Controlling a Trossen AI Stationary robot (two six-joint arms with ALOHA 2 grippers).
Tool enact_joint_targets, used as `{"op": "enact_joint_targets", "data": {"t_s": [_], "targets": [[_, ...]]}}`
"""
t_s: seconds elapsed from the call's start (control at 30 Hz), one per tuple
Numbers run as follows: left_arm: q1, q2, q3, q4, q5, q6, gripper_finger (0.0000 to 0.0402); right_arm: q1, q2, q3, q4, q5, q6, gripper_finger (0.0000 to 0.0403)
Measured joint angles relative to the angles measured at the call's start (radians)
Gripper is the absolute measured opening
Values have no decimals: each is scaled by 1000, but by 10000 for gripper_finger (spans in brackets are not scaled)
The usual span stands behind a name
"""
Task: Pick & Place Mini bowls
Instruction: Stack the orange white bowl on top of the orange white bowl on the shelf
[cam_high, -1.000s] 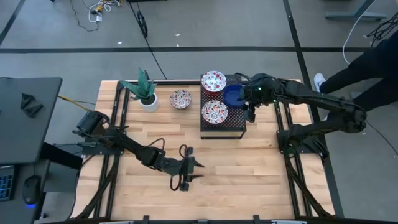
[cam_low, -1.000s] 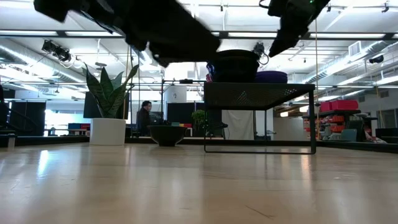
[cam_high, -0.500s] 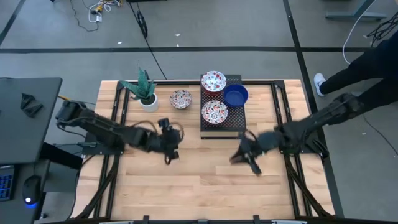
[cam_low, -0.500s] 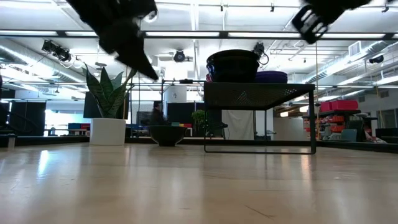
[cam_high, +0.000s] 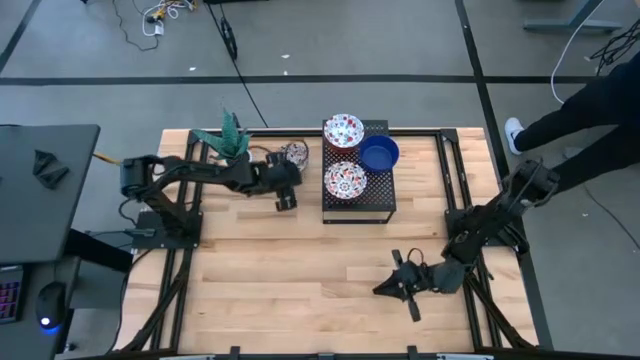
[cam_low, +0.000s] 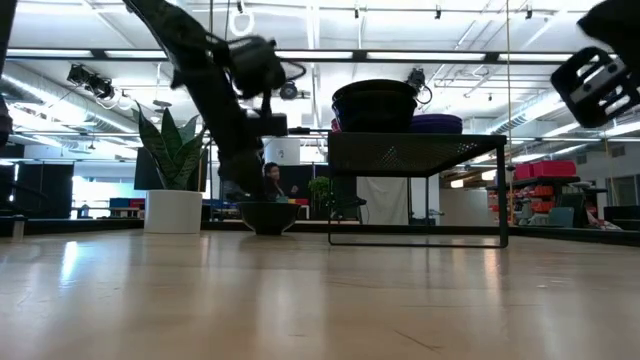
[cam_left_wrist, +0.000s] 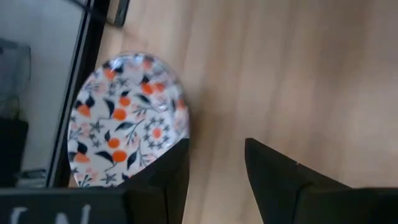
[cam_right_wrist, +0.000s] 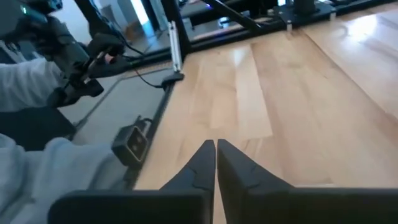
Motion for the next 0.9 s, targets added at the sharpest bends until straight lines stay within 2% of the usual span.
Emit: {"op": "enact_joint_targets", "data": {"t_s": [0.2, 0.47, 0.7, 0.9], "targets": [[112, 47, 0, 76, 86, 3, 158, -10, 57, 28, 7, 4, 2, 17], [155, 83, -1, 82, 149, 47, 153, -13, 58, 28, 20, 4, -16, 17], [115, 84, -1, 72, 171, 17, 94, -13, 58, 28, 26, 4, -21, 17], [25, 83, 0, 13, 156, -66, 46, -13, 58, 28, 27, 4, -21, 17]]}}
